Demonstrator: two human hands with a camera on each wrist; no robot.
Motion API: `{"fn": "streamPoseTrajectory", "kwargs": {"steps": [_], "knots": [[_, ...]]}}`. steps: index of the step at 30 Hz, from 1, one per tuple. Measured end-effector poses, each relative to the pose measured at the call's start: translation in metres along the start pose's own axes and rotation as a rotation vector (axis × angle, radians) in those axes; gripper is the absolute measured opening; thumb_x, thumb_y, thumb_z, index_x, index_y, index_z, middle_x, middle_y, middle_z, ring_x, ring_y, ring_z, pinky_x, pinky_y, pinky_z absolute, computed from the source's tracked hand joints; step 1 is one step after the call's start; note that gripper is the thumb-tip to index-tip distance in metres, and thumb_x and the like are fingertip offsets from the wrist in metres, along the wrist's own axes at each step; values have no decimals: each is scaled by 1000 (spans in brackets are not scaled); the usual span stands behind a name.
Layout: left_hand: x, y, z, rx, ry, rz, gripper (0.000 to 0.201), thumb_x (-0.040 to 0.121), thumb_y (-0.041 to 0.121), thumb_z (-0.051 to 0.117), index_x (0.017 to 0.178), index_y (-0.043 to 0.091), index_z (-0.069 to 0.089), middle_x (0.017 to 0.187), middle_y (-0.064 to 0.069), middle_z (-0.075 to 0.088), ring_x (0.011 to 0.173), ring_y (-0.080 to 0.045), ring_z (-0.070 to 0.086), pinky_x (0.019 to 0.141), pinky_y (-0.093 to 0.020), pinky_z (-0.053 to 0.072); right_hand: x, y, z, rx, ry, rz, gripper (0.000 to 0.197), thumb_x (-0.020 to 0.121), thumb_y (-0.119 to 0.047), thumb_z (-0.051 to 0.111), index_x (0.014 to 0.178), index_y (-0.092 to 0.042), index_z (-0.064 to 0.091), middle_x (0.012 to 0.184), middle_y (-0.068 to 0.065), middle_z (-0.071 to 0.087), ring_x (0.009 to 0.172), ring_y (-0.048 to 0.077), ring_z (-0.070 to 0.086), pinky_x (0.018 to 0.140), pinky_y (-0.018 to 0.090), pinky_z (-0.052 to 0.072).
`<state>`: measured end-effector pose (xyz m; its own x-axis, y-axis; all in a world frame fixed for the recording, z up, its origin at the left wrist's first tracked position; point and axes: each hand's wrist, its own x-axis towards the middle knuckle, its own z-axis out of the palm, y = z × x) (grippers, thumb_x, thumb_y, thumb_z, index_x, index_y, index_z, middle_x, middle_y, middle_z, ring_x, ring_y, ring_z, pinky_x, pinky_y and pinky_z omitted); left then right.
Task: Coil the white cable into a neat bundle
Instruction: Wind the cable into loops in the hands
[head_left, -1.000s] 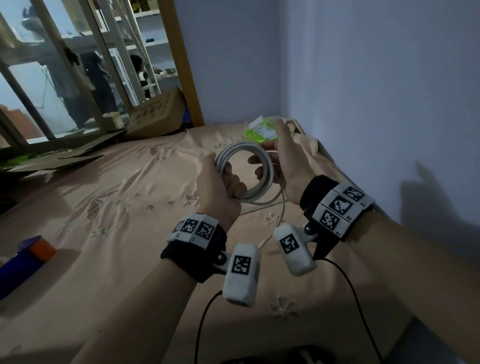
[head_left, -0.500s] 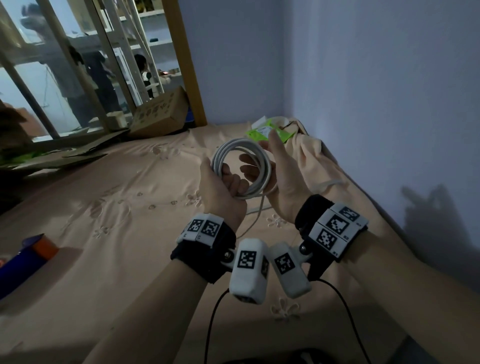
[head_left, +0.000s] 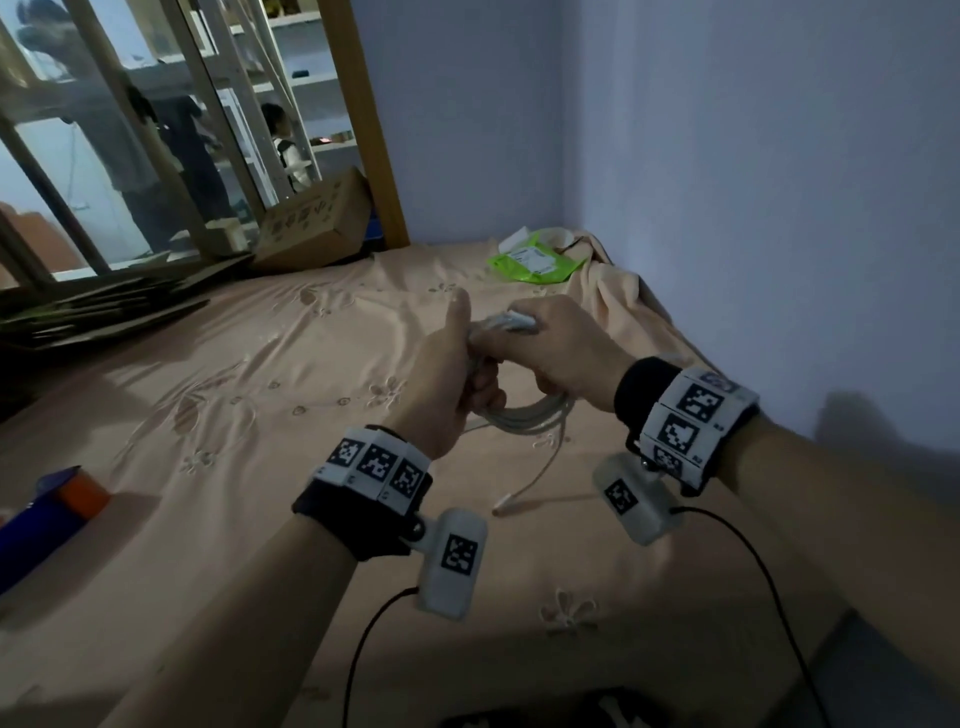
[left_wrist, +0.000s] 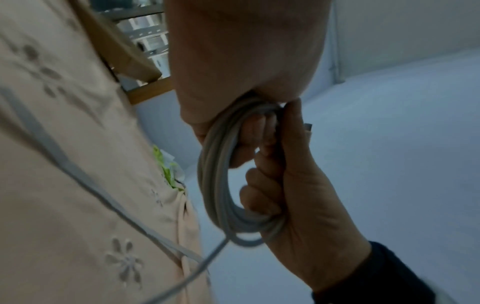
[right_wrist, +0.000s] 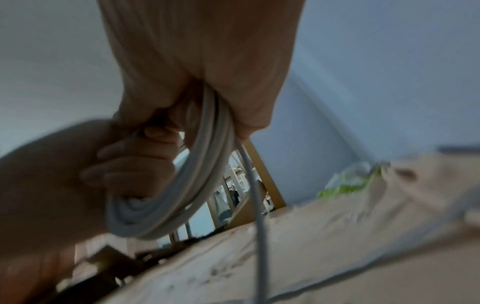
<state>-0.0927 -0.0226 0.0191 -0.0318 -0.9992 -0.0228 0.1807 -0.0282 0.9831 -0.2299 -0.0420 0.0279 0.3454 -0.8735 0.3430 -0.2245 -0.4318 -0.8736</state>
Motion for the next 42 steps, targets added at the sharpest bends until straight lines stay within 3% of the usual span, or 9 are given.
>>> {"fn": "streamPoseTrajectory", "kwargs": {"steps": [4, 8, 15, 18, 21, 25, 30, 36, 42], "knots": [[-5, 11, 1, 154, -82, -2, 62, 87, 68, 50, 54, 16, 43, 47, -2, 24, 40, -18, 22, 48, -28, 27, 2, -2, -5, -217, -76, 11, 43, 84, -38, 73, 81, 2, 58, 67, 12, 54, 40, 8, 44, 42, 29, 40], [-7, 10, 5, 149, -48, 47, 46, 88, 42, 66, 48, 21, 62, 51, 0, 17, 39, -17, 17, 45, -26, 23, 3, -5, -6, -204, -135, 24, 17, 85, -29, 72, 75, -16, 65, 62, 1, 57, 41, 6, 46, 44, 28, 41], [-8, 6, 2, -26, -85, 31, 46, 96, 28, 57, 51, 19, 62, 46, 3, 18, 37, -11, 16, 44, -25, 12, -2, -4, -12, 127, -213, 114, 28, 89, -21, 71, 94, 2, 55, 60, 2, 38, 42, 8, 31, 40, 22, 26], [-8, 5, 4, -118, -57, 49, 42, 98, 31, 54, 60, 15, 50, 45, 6, 21, 36, -9, 17, 44, -26, 13, -4, -5, -14, 383, -173, 180, 32, 95, -40, 59, 83, -10, 51, 54, -5, 29, 45, 9, 22, 42, 22, 21], [-7, 3, 8, -207, -35, 89, 44, 100, 33, 51, 59, 17, 59, 47, 5, 21, 36, -9, 18, 41, -24, 19, -3, -5, -10, 494, -5, 248, 48, 96, -54, 48, 71, -14, 48, 51, -5, 26, 44, 11, 19, 41, 24, 19], [-8, 4, 10, -87, -85, 74, 44, 101, 40, 47, 70, 9, 53, 49, 1, 25, 39, -14, 22, 46, -28, 30, 1, -5, -11, 301, 107, 218, 44, 97, -42, 49, 66, -12, 49, 51, 0, 34, 40, 13, 25, 41, 24, 22], [-7, 7, 8, 48, -112, 60, 49, 97, 49, 48, 75, 6, 50, 50, 0, 28, 42, -15, 25, 47, -28, 34, 8, -11, -14, -107, 27, 74, 37, 97, -26, 48, 65, -8, 56, 42, -3, 41, 35, 15, 32, 36, 22, 25], [-4, 4, 11, -168, -8, 134, 42, 100, 39, 49, 70, 10, 47, 45, 5, 21, 37, -10, 19, 39, -23, 24, 8, -14, -9, 270, 112, 231, 42, 96, -44, 53, 69, -11, 54, 45, -5, 36, 39, 12, 27, 41, 22, 24], [0, -1, 13, -473, 103, 192, 43, 101, 43, 45, 70, 12, 44, 45, 5, 20, 38, -10, 19, 39, -23, 30, 13, -24, 3, 532, 225, 306, 46, 93, -46, 55, 62, -12, 51, 43, -5, 30, 37, 12, 22, 42, 22, 23]]}}
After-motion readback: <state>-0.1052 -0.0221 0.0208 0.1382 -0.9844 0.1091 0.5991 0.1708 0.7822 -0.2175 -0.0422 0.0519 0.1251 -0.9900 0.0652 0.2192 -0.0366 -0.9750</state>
